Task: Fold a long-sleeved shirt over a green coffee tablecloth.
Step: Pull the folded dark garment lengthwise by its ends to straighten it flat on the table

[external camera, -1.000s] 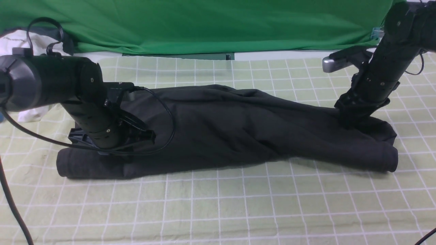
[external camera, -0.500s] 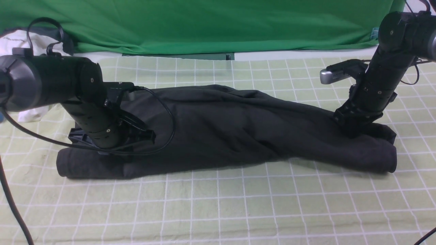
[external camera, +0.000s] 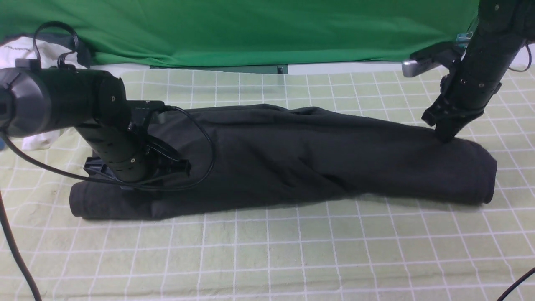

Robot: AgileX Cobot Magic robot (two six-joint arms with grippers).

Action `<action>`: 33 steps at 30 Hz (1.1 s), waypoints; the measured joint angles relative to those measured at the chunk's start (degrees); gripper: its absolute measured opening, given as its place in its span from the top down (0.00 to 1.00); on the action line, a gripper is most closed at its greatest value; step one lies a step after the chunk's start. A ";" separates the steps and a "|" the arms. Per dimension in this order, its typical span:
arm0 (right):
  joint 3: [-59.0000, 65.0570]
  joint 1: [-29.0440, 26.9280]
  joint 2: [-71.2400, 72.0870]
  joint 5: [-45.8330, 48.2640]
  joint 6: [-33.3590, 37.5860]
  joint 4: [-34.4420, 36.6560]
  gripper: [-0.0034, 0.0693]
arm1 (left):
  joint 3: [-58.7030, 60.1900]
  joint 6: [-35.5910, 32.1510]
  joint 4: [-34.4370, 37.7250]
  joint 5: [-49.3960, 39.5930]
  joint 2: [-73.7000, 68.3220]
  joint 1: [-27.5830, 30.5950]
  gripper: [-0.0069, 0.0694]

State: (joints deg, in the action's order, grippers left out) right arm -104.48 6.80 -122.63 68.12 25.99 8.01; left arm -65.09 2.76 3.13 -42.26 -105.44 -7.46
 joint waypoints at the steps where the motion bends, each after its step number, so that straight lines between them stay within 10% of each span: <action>1: -0.21 -0.15 0.00 -0.45 0.44 -0.11 0.94 | 0.00 -0.05 -0.04 0.00 0.00 0.00 0.89; 17: -0.61 -0.77 -2.34 -16.37 5.57 -4.73 0.91 | 0.00 -0.18 -0.11 -1.95 0.00 0.00 0.89; 28: -0.61 -1.46 0.77 -6.63 -11.84 -8.69 0.26 | 0.00 -0.18 -0.73 -2.58 4.19 0.00 0.89; 33: -0.29 -3.74 3.00 0.26 -15.53 -9.90 0.25 | 0.00 -0.18 -0.46 -3.17 10.57 0.00 0.89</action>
State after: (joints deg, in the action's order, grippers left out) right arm -104.78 3.06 -119.64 68.38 10.46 -1.89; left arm -65.09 2.58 2.67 -45.42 -94.88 -7.46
